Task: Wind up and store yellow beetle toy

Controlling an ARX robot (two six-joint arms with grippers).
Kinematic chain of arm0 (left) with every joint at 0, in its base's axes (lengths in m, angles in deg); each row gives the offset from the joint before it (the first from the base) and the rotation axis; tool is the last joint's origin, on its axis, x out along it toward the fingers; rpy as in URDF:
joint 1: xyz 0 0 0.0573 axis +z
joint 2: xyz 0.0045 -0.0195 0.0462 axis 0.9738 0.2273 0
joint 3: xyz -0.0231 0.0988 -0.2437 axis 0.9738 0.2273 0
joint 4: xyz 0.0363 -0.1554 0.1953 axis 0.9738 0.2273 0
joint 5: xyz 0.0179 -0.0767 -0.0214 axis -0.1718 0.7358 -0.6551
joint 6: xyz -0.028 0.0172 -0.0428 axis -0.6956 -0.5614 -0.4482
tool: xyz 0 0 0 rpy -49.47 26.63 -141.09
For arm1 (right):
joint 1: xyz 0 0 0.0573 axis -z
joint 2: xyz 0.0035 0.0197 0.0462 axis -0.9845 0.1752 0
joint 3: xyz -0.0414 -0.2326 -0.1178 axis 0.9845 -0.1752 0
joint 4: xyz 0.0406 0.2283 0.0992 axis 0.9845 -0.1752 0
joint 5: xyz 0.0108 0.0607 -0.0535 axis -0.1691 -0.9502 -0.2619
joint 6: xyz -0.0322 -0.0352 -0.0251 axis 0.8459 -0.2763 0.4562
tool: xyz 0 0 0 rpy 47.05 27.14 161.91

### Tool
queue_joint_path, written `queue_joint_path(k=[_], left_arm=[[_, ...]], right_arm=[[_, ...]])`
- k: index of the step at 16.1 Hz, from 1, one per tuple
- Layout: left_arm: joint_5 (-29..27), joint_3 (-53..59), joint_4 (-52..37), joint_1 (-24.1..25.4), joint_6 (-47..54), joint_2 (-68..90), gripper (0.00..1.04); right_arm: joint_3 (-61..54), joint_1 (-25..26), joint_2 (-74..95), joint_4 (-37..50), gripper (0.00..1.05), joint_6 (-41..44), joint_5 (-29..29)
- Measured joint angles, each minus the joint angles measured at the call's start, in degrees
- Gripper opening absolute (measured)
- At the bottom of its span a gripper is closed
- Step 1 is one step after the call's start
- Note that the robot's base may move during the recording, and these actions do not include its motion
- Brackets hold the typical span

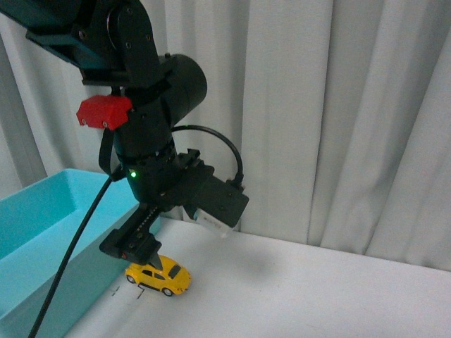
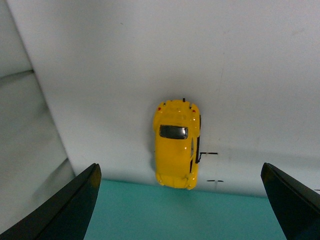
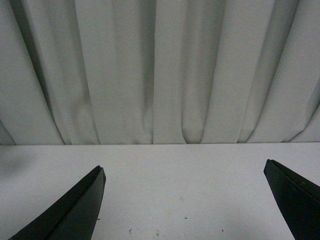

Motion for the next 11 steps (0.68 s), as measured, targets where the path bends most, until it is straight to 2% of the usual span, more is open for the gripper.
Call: queue_joint_path(k=[11], left_arm=[[-0.4, 4.8, -12.4, 2.9, -0.2, 8.7, 0.98]], right_arm=[[0.0, 0.0, 0.0, 0.0, 0.98, 0.0, 0.0]])
